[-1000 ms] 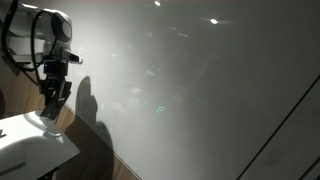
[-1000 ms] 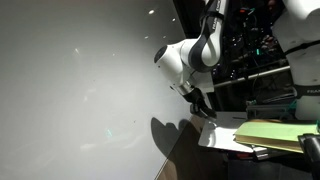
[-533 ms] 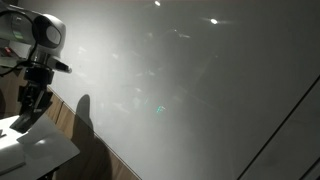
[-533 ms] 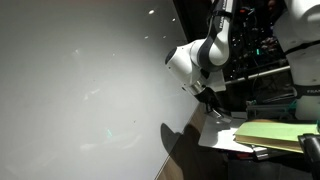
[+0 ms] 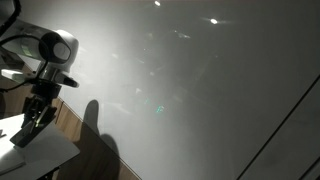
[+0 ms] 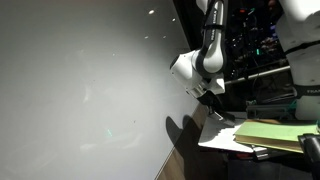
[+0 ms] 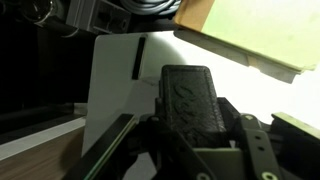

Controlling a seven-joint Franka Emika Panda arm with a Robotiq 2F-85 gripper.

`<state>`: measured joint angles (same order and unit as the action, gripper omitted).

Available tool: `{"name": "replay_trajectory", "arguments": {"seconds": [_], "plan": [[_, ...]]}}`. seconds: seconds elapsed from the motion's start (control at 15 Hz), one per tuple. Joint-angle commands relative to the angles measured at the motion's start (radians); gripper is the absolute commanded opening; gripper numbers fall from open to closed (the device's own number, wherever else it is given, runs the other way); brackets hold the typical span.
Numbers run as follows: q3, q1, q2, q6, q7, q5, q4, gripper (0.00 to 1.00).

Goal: Use the eraser to wipe off the markings on the whiteboard

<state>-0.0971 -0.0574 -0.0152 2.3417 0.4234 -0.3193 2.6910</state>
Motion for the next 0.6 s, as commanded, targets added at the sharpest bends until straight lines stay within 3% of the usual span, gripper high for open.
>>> {"name": "replay_trajectory", "arguments": {"seconds": [0.0, 0.27, 0.33, 0.4, 0.53], "plan": [[0.003, -0.013, 0.008, 0.012, -0.056, 0.075, 0.006, 0.29], [0.006, -0.012, 0.009, 0.011, -0.094, 0.114, 0.001, 0.32], [0.007, -0.012, 0.007, 0.012, -0.102, 0.119, 0.001, 0.52], [0.007, -0.011, 0.006, 0.014, -0.108, 0.121, 0.000, 0.79], [0.009, -0.009, 0.001, 0.015, -0.117, 0.122, -0.002, 0.87]]}}
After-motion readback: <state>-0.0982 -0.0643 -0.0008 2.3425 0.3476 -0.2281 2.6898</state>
